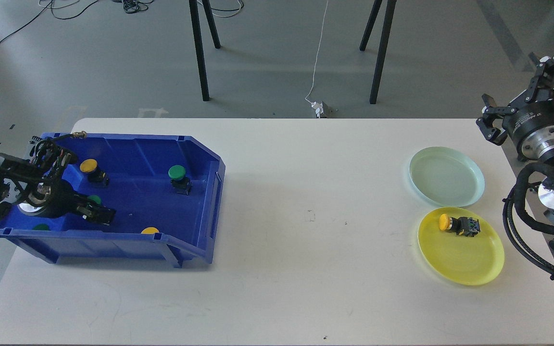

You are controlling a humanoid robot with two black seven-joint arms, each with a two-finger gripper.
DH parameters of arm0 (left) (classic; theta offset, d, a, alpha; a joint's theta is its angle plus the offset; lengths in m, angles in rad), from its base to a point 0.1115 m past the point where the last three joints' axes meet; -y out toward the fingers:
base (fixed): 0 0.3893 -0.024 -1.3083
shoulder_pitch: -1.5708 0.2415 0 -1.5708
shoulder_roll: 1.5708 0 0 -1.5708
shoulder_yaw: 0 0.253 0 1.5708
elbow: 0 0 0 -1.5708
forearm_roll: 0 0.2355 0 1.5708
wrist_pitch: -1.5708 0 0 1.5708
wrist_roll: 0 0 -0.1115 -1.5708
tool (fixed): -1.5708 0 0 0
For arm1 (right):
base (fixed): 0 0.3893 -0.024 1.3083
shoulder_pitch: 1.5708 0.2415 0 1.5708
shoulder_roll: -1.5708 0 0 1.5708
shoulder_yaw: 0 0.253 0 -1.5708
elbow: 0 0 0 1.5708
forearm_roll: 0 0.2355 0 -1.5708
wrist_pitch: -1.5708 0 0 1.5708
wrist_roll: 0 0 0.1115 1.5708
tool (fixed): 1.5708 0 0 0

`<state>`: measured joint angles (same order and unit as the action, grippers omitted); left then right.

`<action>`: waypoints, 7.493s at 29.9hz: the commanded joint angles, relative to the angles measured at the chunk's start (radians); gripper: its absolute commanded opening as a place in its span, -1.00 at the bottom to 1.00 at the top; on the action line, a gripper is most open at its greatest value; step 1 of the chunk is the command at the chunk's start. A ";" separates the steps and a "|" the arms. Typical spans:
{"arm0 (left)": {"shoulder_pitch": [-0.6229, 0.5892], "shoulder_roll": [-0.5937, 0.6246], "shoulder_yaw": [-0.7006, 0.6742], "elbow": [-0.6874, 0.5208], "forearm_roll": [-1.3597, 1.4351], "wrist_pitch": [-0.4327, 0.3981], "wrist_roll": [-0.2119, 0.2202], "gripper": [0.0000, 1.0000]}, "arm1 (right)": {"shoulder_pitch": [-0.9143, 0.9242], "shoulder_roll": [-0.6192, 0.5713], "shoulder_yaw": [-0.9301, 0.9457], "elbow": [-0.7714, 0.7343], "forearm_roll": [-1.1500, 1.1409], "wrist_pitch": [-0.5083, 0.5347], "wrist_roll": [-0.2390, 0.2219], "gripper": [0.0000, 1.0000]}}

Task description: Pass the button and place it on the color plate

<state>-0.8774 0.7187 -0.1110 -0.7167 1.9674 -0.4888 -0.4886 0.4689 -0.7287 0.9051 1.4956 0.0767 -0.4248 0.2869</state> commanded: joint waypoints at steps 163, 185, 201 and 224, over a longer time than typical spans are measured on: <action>-0.126 -0.259 -0.274 -0.297 -1.061 0.000 0.000 0.36 | 0.284 0.385 -0.422 0.058 -0.222 0.173 0.048 -0.93; -0.124 -0.262 -0.271 -0.248 -1.156 0.000 0.000 0.80 | -0.072 0.362 0.050 -0.009 0.055 -0.064 0.038 -0.98; -0.121 -0.263 -0.271 -0.244 -1.157 0.000 0.000 0.81 | -0.029 0.515 0.207 -0.547 0.255 -0.064 -0.003 -0.77; -0.111 -0.268 -0.305 -0.132 -1.499 0.000 0.000 0.88 | 0.045 0.398 -0.026 -0.257 0.040 -0.064 -0.032 0.92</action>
<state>-0.9956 0.4306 -0.4072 -0.8763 0.6154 -0.4887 -0.4888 0.4879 -0.2526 0.9792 1.0984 0.2442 -0.4887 0.2677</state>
